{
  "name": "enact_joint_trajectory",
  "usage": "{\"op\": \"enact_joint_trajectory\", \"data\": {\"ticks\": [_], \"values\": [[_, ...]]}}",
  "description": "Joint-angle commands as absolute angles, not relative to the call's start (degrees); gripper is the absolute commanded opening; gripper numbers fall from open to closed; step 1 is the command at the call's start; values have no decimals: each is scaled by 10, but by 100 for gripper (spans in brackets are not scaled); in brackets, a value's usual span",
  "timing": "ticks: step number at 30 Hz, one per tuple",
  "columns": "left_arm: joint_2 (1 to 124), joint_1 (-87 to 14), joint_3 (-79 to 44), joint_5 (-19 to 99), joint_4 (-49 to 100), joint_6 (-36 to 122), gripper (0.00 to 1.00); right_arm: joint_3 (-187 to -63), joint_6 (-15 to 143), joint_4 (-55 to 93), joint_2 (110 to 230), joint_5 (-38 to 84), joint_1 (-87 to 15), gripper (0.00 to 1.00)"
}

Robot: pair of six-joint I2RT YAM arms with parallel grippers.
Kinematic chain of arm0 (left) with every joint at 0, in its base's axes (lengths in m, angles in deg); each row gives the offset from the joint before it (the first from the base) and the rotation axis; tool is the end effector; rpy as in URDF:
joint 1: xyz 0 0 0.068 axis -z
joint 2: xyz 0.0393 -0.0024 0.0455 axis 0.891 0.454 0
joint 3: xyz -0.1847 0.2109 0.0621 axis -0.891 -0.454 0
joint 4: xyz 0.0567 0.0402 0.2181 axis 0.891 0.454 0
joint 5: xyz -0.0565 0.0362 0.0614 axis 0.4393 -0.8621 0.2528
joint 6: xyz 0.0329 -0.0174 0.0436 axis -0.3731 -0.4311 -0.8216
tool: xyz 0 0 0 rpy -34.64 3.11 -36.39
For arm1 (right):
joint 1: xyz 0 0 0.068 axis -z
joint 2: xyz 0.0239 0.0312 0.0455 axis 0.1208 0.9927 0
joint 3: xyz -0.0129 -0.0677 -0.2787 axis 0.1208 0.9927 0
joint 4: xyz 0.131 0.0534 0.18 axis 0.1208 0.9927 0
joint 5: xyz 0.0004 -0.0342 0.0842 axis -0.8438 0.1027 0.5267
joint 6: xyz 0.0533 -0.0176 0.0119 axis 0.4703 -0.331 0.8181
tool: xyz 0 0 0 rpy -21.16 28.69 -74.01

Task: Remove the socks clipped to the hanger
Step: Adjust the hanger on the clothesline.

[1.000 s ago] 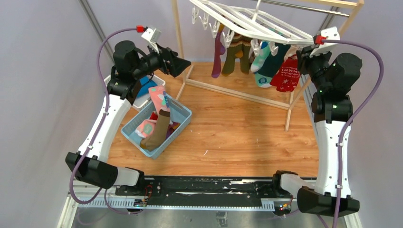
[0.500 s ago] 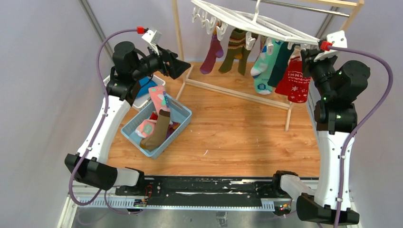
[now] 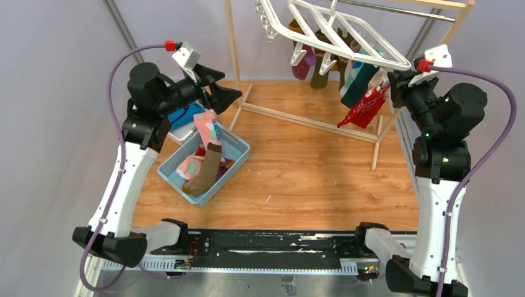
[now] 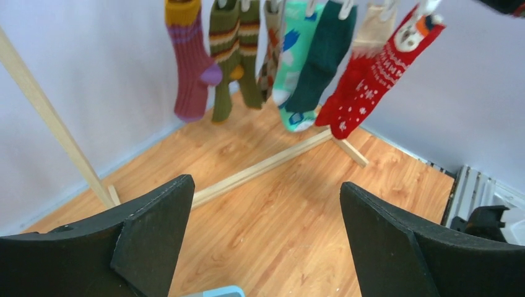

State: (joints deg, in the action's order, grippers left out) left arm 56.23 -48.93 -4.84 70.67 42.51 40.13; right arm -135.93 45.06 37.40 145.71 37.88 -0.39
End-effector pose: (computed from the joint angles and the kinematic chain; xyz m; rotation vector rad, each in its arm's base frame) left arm 0.1996 -0.0763 0.4902 0.6213 1.4933 -0.8272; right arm 0.1296 0.0006 0.5241 -0.3858 1.3379 -0.0041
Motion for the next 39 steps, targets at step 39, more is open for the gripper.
{"op": "enact_joint_trajectory", "data": {"ticks": [39], "values": [[908, -162, 583, 321, 546, 280, 100, -1333, 462, 417, 1427, 391, -57, 17]]}}
